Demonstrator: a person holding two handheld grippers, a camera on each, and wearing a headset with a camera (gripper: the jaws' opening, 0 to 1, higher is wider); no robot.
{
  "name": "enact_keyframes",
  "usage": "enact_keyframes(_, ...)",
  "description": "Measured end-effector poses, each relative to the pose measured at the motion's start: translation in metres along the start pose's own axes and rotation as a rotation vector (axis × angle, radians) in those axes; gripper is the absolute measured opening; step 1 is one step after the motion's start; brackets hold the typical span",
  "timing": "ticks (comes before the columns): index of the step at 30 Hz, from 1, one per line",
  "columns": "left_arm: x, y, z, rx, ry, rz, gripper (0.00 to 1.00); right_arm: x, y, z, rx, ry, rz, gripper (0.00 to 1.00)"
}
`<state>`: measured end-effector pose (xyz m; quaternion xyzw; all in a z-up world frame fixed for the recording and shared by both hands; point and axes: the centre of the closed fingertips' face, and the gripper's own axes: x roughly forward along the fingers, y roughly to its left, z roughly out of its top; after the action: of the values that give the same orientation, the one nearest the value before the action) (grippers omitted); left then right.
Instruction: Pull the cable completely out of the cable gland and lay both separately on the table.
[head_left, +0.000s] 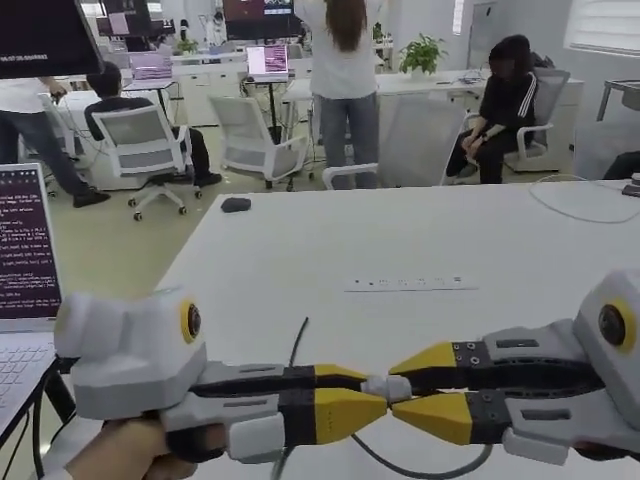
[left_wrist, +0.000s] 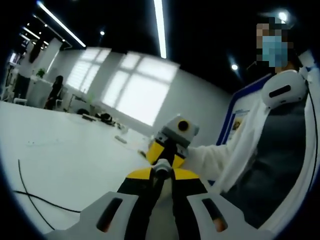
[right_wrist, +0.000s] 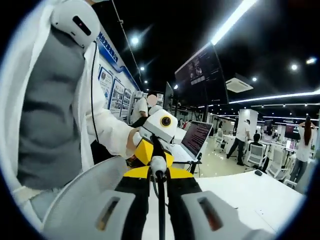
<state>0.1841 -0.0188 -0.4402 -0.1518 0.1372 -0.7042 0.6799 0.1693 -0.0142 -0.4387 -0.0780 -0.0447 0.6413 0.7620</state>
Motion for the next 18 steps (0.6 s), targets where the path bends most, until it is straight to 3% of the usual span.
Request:
enact_keyframes(3, 0.002, -0.003, 0.005, 0.11, -0.018, 0.002, 0.14, -0.002, -0.003, 0.003, 0.058, -0.032, -0.005, 0.11)
enact_keyframes(5, 0.001, -0.003, 0.006, 0.167, -0.016, 0.006, 0.15, -0.005, -0.004, 0.004, 0.221, -0.039, 0.006, 0.12)
enact_keyframes(9, -0.001, -0.005, 0.015, 0.284, -0.032, 0.024, 0.15, -0.013, -0.015, 0.015, 0.39, -0.121, 0.005, 0.13)
enact_keyframes(13, -0.004, -0.008, 0.019, 0.334, -0.034, 0.025, 0.15, -0.012, -0.014, 0.01, 0.484, -0.093, 0.03, 0.19)
enact_keyframes(18, -0.002, -0.011, 0.015, 0.367, -0.019, 0.017, 0.15, -0.005, -0.007, 0.018, 0.553, -0.107, 0.071, 0.2)
